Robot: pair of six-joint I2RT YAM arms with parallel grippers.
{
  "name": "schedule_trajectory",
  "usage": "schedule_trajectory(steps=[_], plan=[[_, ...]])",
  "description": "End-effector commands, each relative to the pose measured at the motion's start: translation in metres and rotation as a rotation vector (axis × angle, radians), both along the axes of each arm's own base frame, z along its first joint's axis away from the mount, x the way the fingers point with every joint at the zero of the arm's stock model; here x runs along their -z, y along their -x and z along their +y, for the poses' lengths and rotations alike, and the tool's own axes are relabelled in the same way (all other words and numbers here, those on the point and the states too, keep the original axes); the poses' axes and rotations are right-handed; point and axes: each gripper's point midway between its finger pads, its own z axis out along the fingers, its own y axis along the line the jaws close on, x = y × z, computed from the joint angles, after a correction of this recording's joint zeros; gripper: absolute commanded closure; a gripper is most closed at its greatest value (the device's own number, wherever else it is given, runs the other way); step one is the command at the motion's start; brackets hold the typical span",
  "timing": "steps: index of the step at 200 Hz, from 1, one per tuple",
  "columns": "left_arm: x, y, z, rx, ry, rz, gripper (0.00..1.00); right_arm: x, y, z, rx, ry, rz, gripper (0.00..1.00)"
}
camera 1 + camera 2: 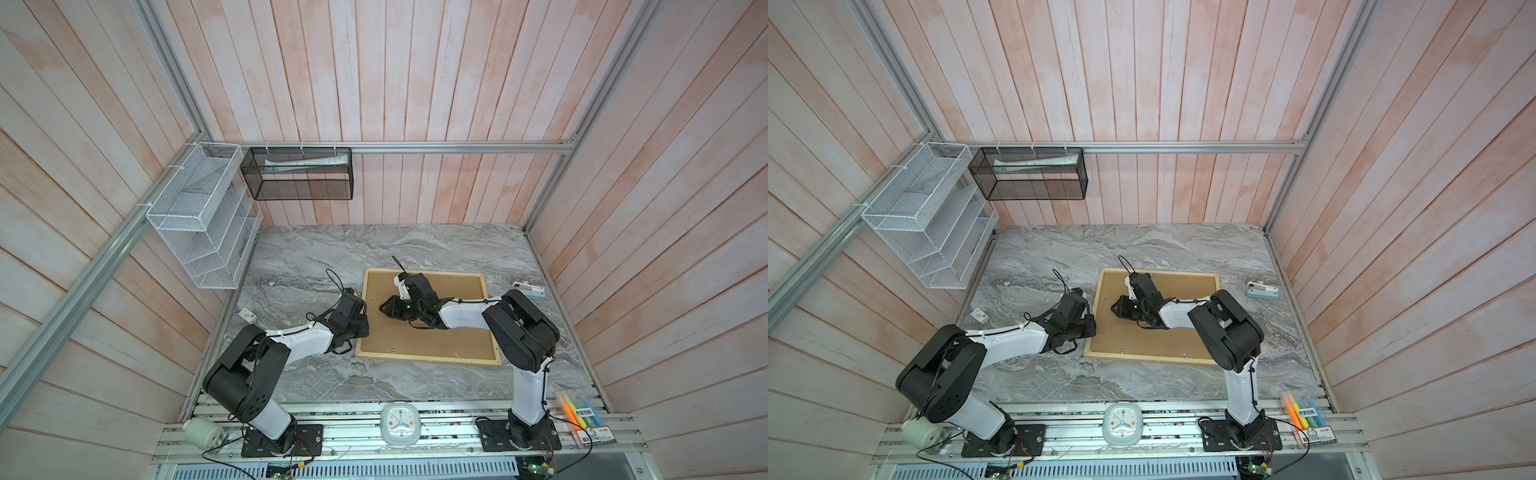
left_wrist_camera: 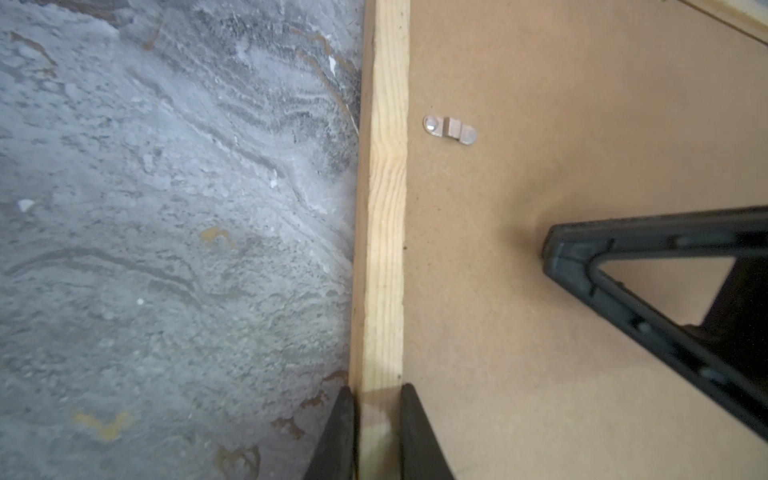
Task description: Put the photo into the frame
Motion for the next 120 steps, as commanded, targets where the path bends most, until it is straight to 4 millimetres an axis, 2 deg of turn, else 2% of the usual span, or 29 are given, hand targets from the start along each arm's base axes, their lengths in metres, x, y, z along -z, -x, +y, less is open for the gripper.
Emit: schedule_trajectory(steps=[1, 37, 120], plan=[[0.019, 0.011, -0.009, 0.02, 0.021, 0.068, 0.9, -0.001, -0.006, 0.011, -0.028, 0.009, -0.017, 0.75], [0.019, 0.012, -0.011, 0.018, 0.011, 0.068, 0.9, 0.0, -0.008, 0.02, -0.047, -0.015, -0.007, 0.74], [0.023, 0.015, -0.018, 0.04, 0.014, 0.081, 0.91, 0.016, -0.016, 0.033, -0.065, -0.027, 0.017, 0.71]])
